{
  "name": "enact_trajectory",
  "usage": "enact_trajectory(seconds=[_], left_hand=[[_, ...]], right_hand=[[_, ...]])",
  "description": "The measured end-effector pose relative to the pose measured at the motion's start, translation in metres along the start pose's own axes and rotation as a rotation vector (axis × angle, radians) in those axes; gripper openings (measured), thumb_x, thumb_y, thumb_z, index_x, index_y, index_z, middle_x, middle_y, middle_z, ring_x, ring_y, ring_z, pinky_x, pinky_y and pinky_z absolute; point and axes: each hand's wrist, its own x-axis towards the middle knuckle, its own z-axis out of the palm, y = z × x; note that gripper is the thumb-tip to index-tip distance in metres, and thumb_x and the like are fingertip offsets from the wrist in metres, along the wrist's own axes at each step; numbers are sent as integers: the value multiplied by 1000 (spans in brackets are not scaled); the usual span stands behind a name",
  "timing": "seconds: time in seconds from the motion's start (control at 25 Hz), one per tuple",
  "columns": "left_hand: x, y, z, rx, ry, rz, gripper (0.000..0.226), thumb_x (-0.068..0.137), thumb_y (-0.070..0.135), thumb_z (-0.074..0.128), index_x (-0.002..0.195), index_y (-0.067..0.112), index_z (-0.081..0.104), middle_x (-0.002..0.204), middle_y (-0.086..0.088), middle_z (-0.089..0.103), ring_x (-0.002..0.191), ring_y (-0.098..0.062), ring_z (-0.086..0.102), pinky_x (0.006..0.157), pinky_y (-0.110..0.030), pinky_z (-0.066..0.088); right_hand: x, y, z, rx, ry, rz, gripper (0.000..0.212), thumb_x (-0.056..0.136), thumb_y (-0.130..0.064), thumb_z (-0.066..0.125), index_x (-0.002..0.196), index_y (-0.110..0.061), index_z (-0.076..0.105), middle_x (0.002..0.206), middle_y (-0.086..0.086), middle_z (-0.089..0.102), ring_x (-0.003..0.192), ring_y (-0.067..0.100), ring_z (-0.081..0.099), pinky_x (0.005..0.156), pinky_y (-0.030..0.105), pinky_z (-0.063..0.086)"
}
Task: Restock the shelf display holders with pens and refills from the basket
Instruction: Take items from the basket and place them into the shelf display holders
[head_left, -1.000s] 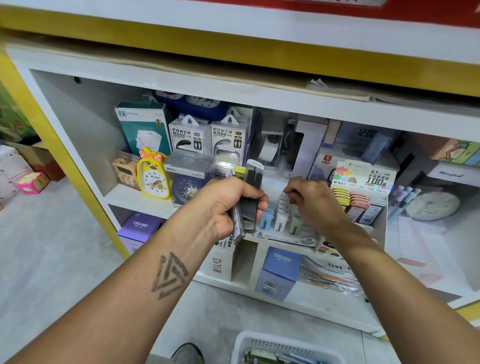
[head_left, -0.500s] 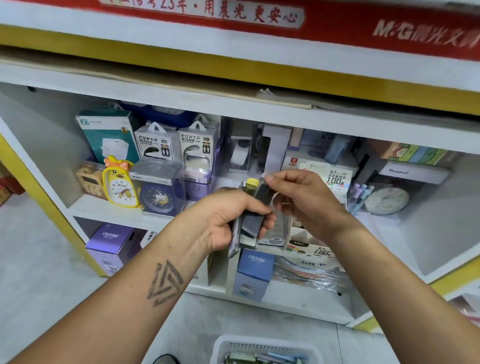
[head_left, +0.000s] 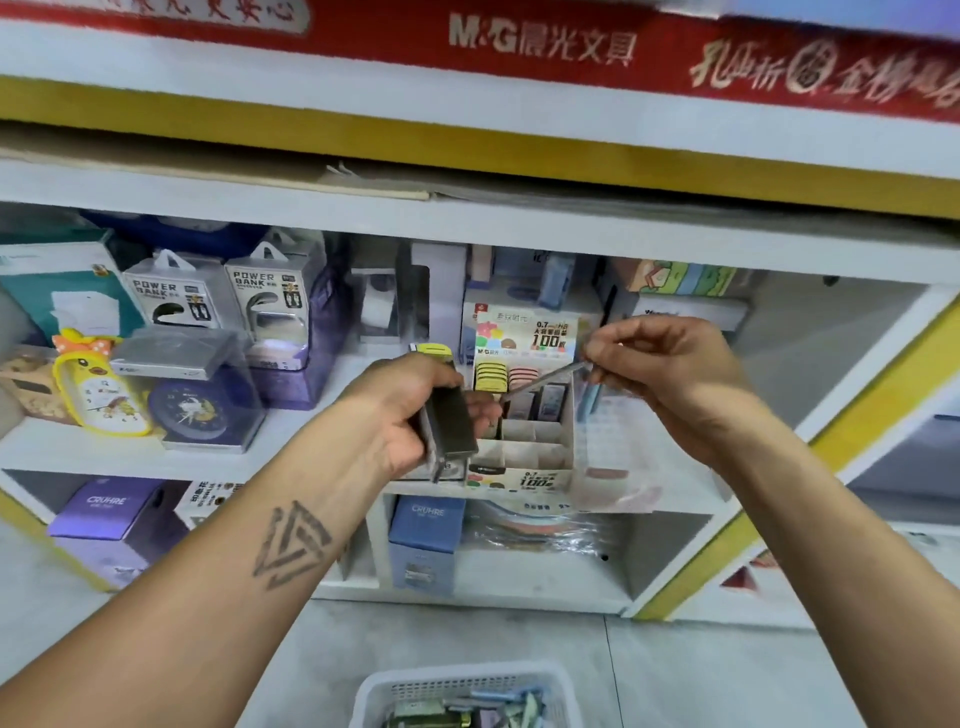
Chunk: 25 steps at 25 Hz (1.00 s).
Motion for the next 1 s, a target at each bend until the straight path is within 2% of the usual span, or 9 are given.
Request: enact_trajectory(seconds=[0.08,0.16,0.24,0.32,0.4,0.56,0.68,0.92,1.0], left_hand=[[4,-2,5,-9,39,14,11,98,2,48,99,-6,56,90,-29,73,66,-32,72,53,-35,61],[6,-5,11,-16,62,31,11,97,2,50,93,-5,57,80,-25,73,63,-30,72,50,-33,60],[8,-8,12,-24,55,36,11,96,2,51,94,-5,59,75,-23,73,58,-27,72,49,-32,59],[9,-10,12,-33,14,22,13,94,2,50,101,-5,60,81,-25,73,63,-29,74,52,-35,60],[10,-13,12,-47,-41,0,21,93,0,47,108,-6,59,89,-27,73,71,-32,75,56,-38,61],[14,-15,13,-65,-99,-21,21,94,-5,42,106,-10,59,94,-29,73,76,-33,75,66,-44,62],[17,-16,12,-33,-114,-39,19,96,-4,44,104,-11,60,92,-27,73,74,-32,75,66,-42,62],[19,-18,13,10,-116,-33,22,94,-6,49,114,-10,58,99,-28,72,80,-35,75,64,-45,62],[19,-19,14,14,-118,-20,24,92,-8,52,115,-8,59,103,-29,71,83,-37,74,65,-48,62]], right_hand=[[0,3,-7,-71,-24,-31,23,76,-3,80,98,-3,73,89,18,76,80,27,75,71,25,58],[4,6,-9,-238,3,-55,16,84,1,73,98,-8,74,85,16,76,76,27,75,72,32,61],[10,9,-11,-580,53,-123,12,88,-9,73,96,-17,77,78,4,76,68,22,72,71,36,58],[12,14,-10,-927,83,-249,11,88,-18,74,97,-23,77,82,-5,73,73,19,65,72,33,53],[11,18,-5,-1093,66,-419,2,89,-17,72,88,-18,73,79,-4,68,74,23,61,66,34,49],[11,26,5,-1166,121,-511,14,91,-17,71,98,-13,60,78,8,68,69,36,61,58,40,50],[11,29,13,-1223,68,-539,14,94,-15,67,98,-11,54,72,10,65,63,37,60,55,42,51],[15,19,17,-1262,61,-537,10,95,-16,65,95,-12,56,77,10,66,67,38,62,58,43,53],[12,21,23,-1309,0,-489,8,97,-20,62,98,-12,60,85,8,67,74,37,64,62,43,53]])
